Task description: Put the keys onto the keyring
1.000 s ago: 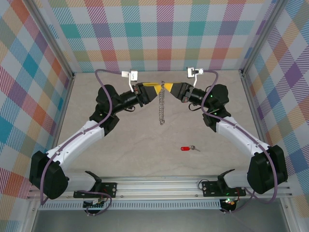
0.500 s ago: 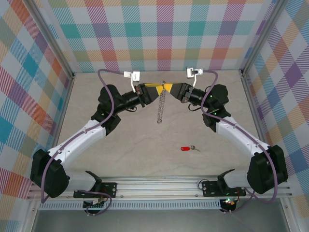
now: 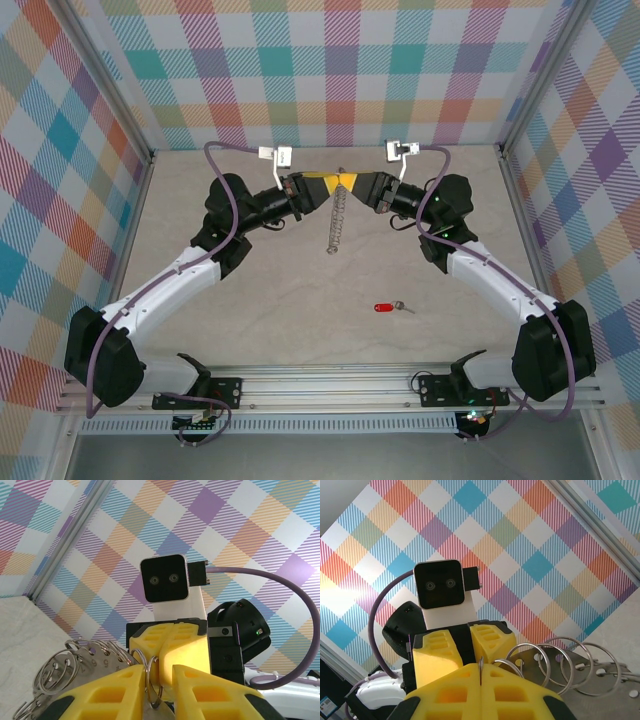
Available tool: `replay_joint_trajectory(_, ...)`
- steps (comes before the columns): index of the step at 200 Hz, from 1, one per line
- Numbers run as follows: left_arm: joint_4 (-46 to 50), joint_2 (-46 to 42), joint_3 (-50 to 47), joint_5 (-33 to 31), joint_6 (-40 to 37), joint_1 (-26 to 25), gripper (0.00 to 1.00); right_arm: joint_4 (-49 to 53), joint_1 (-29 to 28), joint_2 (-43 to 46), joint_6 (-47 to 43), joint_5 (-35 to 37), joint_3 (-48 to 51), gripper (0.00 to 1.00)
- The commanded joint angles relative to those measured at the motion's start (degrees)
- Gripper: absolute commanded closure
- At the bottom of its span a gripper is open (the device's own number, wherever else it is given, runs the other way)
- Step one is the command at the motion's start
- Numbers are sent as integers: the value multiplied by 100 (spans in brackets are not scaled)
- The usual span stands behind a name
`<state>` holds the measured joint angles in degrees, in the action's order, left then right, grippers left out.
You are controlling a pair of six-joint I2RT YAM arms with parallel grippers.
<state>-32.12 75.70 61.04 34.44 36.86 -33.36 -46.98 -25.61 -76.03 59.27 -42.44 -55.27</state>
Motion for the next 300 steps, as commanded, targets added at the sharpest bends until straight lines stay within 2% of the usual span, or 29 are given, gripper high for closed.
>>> replay_joint_trajectory(1, -215, -86, 67, 7, -43, -65, 76, -163, -41, 114, -88, 55, 7, 100)
replay_joint_trajectory(39, -137, -170, 7, -7, -100, -65, 75, -101, -41, 114, -117, 107, 7, 100)
replay_joint_trajectory(171, -29, -279, -142, 103, -194, -64, 83, -22, -41, 69, -126, 221, 16, 100)
replay_joint_trajectory(208, -60, -247, -117, 293, -173, -65, 95, -23, -41, 57, -117, 209, 16, 100)
replay_joint_trajectory(284, 283, -192, 18, 316, -412, -109, 100, -72, -33, -22, -44, 138, 6, 100)
replay_joint_trajectory(291, 371, -187, 35, 277, -512, -118, 100, -3, -25, -2, -70, 151, 7, 91)
replay_joint_trajectory(300, 467, -173, 65, 257, -646, -118, 100, 163, 6, 61, -135, 195, 23, 70)
